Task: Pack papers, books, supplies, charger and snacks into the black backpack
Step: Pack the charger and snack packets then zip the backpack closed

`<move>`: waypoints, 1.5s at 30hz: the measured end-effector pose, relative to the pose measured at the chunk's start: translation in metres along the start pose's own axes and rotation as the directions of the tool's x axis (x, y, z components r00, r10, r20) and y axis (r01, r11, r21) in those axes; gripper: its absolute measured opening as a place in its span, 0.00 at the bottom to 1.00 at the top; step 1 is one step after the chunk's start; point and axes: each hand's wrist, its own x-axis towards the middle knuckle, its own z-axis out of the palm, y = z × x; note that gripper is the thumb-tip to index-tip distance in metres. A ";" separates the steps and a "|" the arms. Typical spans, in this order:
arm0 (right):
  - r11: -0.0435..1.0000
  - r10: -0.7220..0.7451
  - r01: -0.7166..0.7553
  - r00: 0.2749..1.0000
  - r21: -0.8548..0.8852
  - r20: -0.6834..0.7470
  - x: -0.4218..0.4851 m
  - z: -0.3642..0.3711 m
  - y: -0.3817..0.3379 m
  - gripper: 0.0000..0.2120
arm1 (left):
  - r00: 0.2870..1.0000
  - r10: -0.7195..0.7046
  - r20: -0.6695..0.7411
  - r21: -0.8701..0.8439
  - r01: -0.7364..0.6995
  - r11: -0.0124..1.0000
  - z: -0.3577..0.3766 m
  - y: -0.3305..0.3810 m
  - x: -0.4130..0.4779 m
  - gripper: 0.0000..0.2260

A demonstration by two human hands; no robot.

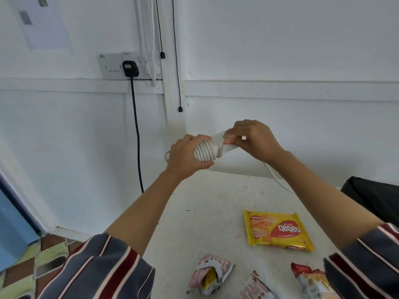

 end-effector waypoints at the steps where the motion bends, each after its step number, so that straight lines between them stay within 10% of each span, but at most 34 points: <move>1: 0.990 0.086 -0.084 0.996 0.110 -0.009 0.002 -0.001 0.005 0.08 | 1.000 0.027 0.005 -0.030 -0.027 0.999 -0.001 0.000 0.000 0.29; 10: 0.760 0.216 -0.363 0.923 0.539 0.318 0.001 0.021 0.019 0.04 | 0.939 0.337 -0.066 0.175 -0.321 0.931 0.007 0.006 -0.004 0.28; 18: 0.696 0.243 -0.363 0.931 0.619 0.272 -0.012 0.033 0.013 0.09 | 0.963 0.039 0.267 0.208 -0.097 0.973 0.000 0.021 -0.004 0.47; 25: 0.680 0.182 -0.432 0.882 0.593 0.434 -0.002 0.020 0.010 0.03 | 0.983 0.039 0.177 0.049 -0.048 0.998 0.008 0.020 -0.006 0.43; 30: 0.319 0.234 -0.701 0.711 0.638 0.663 0.004 0.012 0.029 0.06 | 0.984 0.145 0.100 0.012 -0.147 0.989 0.006 0.021 -0.004 0.43; 34: 0.149 0.248 -0.790 0.613 0.595 0.751 0.004 0.026 0.032 0.28 | 0.981 0.159 0.108 0.097 -0.169 0.981 0.002 0.025 -0.001 0.44; 38: -0.013 0.194 -0.793 0.596 0.610 0.779 0.000 0.032 0.029 0.08 | 0.971 0.164 0.172 0.141 -0.190 0.972 -0.004 0.024 -0.004 0.42; 45: -0.065 0.205 -0.768 0.615 0.637 0.761 -0.006 0.042 0.030 0.28 | 0.950 0.228 0.213 0.138 -0.260 0.956 -0.009 0.024 -0.002 0.40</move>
